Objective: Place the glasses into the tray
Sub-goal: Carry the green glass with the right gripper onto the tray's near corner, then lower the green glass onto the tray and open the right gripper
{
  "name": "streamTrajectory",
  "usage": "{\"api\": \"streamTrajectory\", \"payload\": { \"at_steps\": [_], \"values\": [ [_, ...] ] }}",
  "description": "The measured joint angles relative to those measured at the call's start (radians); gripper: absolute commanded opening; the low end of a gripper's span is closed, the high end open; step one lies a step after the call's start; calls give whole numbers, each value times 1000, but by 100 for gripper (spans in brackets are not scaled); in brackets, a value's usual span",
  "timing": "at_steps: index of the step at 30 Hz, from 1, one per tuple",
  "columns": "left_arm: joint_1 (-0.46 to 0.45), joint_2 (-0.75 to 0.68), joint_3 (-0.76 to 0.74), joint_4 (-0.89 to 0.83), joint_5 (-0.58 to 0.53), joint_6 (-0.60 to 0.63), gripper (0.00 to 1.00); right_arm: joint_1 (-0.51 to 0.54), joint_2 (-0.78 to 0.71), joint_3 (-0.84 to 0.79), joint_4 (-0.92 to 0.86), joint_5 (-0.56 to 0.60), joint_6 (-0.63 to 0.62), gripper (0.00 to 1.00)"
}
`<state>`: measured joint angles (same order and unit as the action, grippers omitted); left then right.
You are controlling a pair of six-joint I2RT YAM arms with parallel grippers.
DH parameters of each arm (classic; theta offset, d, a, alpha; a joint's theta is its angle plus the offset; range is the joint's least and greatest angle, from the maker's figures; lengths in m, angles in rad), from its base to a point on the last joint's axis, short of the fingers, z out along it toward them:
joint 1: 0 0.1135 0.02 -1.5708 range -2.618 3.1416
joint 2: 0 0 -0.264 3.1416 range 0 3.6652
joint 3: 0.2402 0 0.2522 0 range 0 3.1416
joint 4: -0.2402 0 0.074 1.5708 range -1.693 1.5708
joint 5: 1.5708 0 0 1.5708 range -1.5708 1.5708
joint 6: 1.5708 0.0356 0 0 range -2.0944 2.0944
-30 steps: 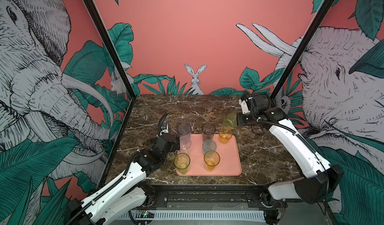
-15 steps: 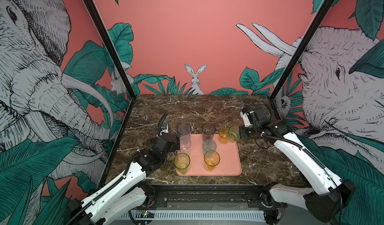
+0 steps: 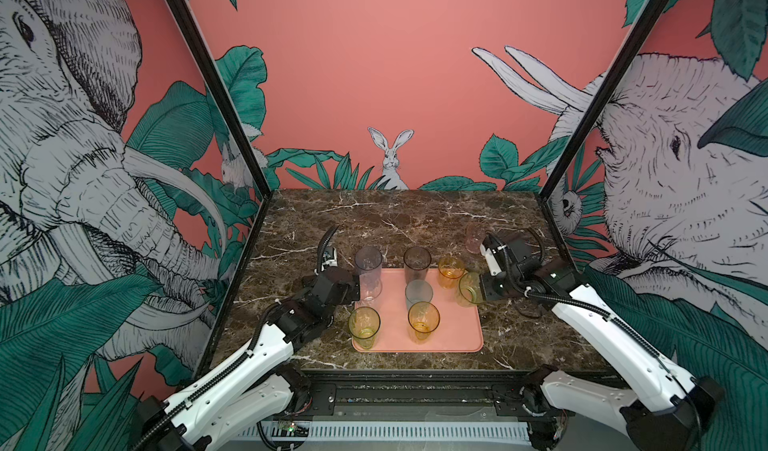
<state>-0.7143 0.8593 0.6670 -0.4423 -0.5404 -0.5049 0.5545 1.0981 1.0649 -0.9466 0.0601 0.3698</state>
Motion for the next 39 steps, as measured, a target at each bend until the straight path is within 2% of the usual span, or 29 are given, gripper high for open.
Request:
{"api": "streamTrajectory", "payload": {
  "at_steps": [16,30,39],
  "values": [
    [0,11,0,2,0,0,99,60,31,-199,163,11,85,0],
    [0,19,0,8,2,0,99,72,166,-220,275,11,98,0],
    [0,19,0,12,2,0,99,72,190,-220,307,16,98,0]
  ]
}}
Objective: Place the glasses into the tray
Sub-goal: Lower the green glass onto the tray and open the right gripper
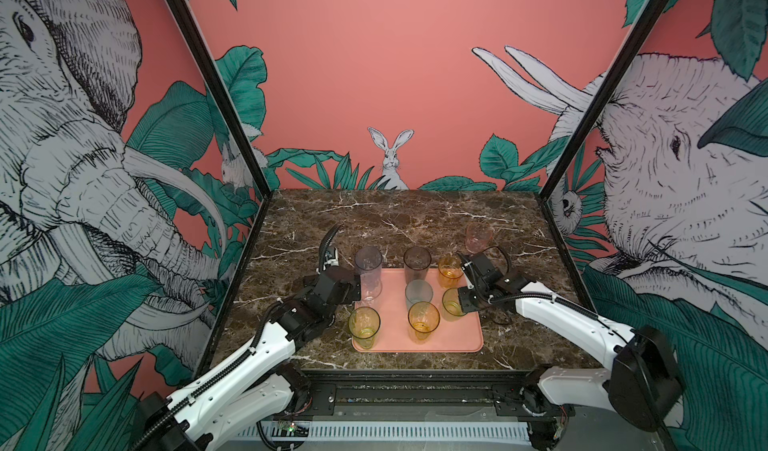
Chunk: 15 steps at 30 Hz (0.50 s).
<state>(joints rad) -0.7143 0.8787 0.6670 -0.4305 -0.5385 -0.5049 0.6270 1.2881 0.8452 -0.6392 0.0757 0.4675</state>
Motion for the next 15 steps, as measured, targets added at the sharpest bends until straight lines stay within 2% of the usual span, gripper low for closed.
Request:
{"api": "streamTrajectory", "payload": {
  "at_steps": [15],
  "values": [
    [0,8,0,11,2,0,99,0,36,22,28,19,0,0]
  ]
}}
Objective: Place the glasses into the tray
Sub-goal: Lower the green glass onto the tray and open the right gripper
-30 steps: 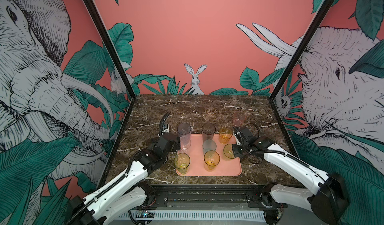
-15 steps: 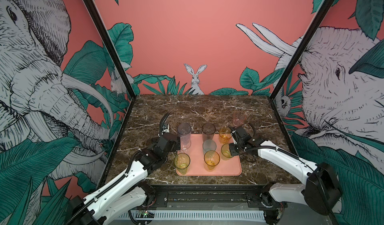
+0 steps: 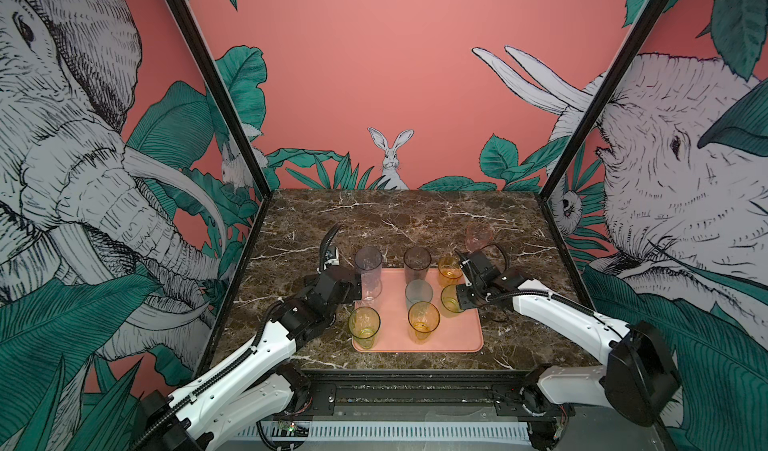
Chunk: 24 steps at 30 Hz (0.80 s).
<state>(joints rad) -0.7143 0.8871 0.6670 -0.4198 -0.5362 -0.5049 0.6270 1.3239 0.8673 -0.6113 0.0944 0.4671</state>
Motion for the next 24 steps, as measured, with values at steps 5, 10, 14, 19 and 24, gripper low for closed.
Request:
{"api": "streamTrajectory", "payload": {
  "at_steps": [5,10,14,19,24],
  "values": [
    [0,0,0,0,0,0,99,0,18,15,3,5,-1,0],
    [0,-5,0,0,-2,1,99,0,29,24,2,11,-3,0],
    [0,-14,0,-1,-3,1,99,0,38,33,3,22,-3,4],
    [0,-30,0,-1,-4,0,99,-2,38,33,2,29,-3,10],
    [0,-37,0,-1,-5,0,99,-3,38,33,0,37,-5,23]
  ]
}}
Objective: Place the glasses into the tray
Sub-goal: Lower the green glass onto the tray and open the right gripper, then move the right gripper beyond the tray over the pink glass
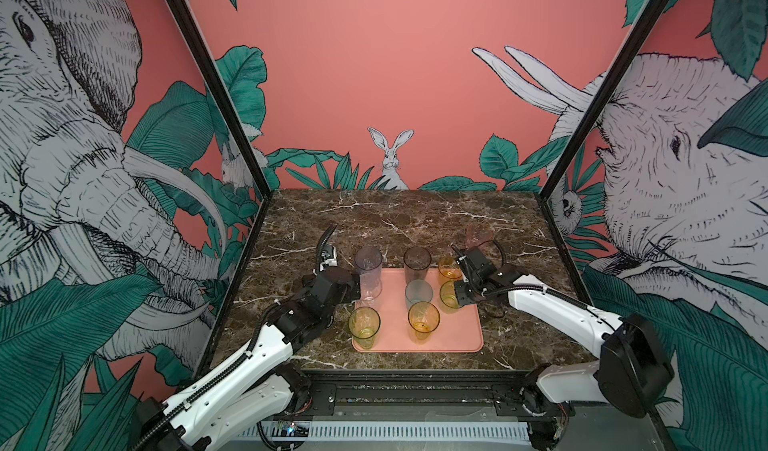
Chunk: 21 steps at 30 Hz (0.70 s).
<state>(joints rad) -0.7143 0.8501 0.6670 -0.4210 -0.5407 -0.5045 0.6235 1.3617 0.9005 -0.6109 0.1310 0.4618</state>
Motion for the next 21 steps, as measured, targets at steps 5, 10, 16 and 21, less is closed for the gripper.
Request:
{"api": "streamTrajectory", "payload": {
  "at_steps": [5,10,16,21],
  "values": [
    [0,0,0,0,0,0,99,0,0,0,0,8,2,28],
    [0,0,0,0,0,0,99,0,0,7,-16,13,0,34],
    [0,-1,0,-1,0,0,99,-6,-38,57,-66,29,-11,40],
    [0,-2,0,-2,-2,0,99,-22,-97,117,-98,55,-31,45]
  ]
}}
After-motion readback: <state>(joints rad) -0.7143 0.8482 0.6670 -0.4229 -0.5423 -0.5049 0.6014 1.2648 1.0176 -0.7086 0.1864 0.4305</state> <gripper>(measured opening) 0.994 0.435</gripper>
